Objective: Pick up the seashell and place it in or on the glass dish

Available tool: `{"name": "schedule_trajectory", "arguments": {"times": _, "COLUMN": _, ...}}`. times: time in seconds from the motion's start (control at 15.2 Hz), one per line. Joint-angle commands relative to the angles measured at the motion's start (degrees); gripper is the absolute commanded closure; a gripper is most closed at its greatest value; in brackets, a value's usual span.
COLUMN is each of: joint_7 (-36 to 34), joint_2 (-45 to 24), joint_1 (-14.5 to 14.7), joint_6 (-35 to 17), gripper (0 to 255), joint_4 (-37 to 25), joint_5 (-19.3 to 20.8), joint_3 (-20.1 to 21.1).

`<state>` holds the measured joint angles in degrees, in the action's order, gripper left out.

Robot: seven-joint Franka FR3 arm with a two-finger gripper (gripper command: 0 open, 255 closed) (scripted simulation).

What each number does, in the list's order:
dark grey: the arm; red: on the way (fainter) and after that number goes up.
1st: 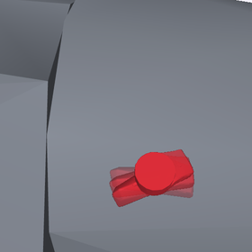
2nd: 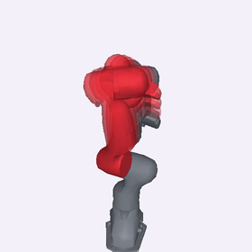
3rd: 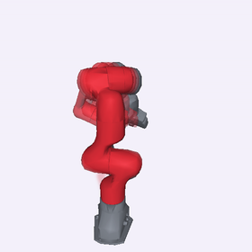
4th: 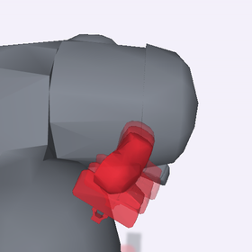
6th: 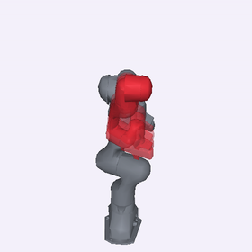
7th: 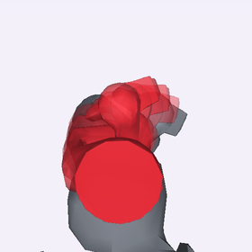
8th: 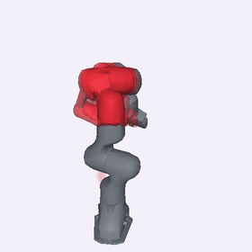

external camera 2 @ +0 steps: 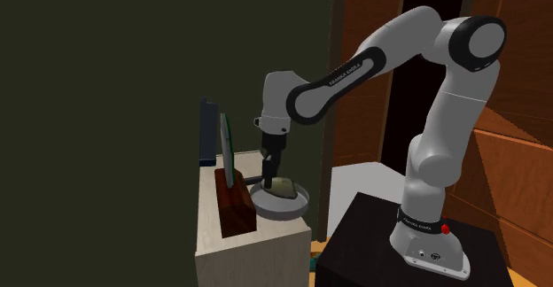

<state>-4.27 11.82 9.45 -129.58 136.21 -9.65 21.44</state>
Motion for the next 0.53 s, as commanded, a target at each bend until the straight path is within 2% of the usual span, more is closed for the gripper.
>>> {"name": "schedule_trajectory", "arguments": {"times": 0.0, "joint_7": -0.1, "joint_2": -0.3, "joint_1": 0.0, "joint_6": -0.6, "gripper": 255, "joint_4": 0.2, "joint_5": 0.1, "joint_3": 0.1}}
{"name": "schedule_trajectory", "arguments": {"times": 0.4, "joint_7": -0.1, "joint_2": -0.3, "joint_1": 0.0, "joint_6": -0.6, "gripper": 255, "joint_4": 0.2, "joint_5": 0.1, "joint_3": 0.1}}
{"name": "schedule_trajectory", "arguments": {"times": 0.46, "joint_7": -0.1, "joint_2": -0.3, "joint_1": 0.0, "joint_6": -0.6, "gripper": 0, "joint_4": 0.2, "joint_5": 0.1, "joint_3": 0.1}}
